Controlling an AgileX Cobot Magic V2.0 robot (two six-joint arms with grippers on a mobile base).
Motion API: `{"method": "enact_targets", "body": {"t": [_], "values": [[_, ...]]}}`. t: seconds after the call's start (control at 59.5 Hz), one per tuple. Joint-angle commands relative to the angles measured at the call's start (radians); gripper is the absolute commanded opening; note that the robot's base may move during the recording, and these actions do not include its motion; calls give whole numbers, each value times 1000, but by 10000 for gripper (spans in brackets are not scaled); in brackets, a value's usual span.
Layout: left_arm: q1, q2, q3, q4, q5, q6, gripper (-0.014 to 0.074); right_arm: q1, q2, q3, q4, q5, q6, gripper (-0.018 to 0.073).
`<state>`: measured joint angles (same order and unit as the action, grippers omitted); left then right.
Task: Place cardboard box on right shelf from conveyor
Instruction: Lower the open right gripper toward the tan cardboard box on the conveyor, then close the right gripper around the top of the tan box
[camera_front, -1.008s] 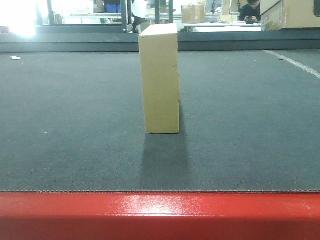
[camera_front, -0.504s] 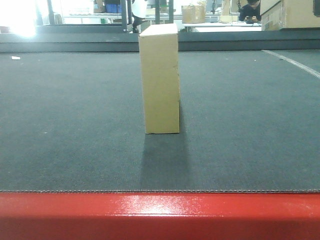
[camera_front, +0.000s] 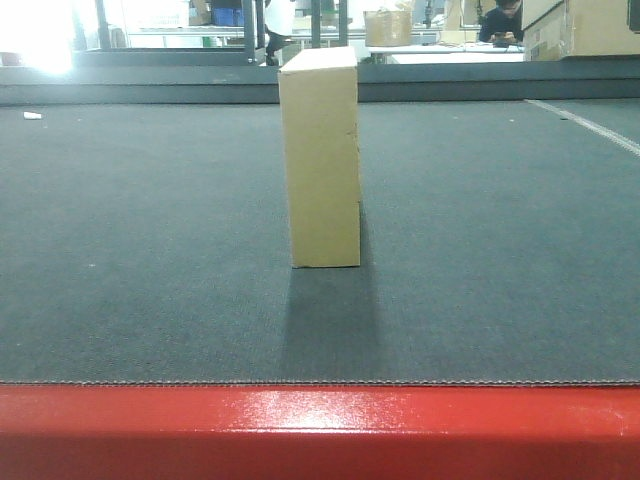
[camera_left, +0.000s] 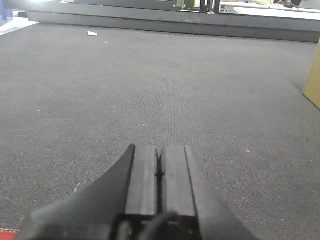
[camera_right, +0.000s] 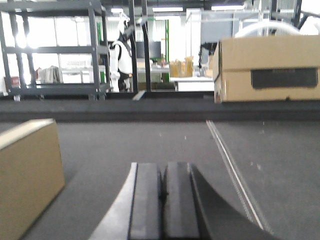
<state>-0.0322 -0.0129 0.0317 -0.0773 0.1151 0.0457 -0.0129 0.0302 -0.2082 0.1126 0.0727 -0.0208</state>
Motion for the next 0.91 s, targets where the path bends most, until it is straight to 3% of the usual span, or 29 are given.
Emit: {"method": "enact_targets", "body": {"t": [0.0, 0.134, 0.319, 0.521, 0.723, 0.891], "values": [[-1, -14, 8, -6, -87, 0, -116, -2, 106, -119, 5, -32, 3, 97], [-1, -14, 8, -6, -87, 0, -116, 0, 265, -222, 5, -10, 3, 255], [-1, -14, 8, -6, -87, 0, -116, 0, 498, -359, 5, 11, 3, 654], [-1, -14, 8, -6, -87, 0, -116, 28, 729, -574, 3, 195, 2, 624], [-1, -14, 8, -6, -87, 0, -116, 193, 949, -856, 3, 413, 6, 624], [-1, -14, 8, -6, -87, 0, -116, 328, 1135, -1064, -18, 526, 106, 624]]}}
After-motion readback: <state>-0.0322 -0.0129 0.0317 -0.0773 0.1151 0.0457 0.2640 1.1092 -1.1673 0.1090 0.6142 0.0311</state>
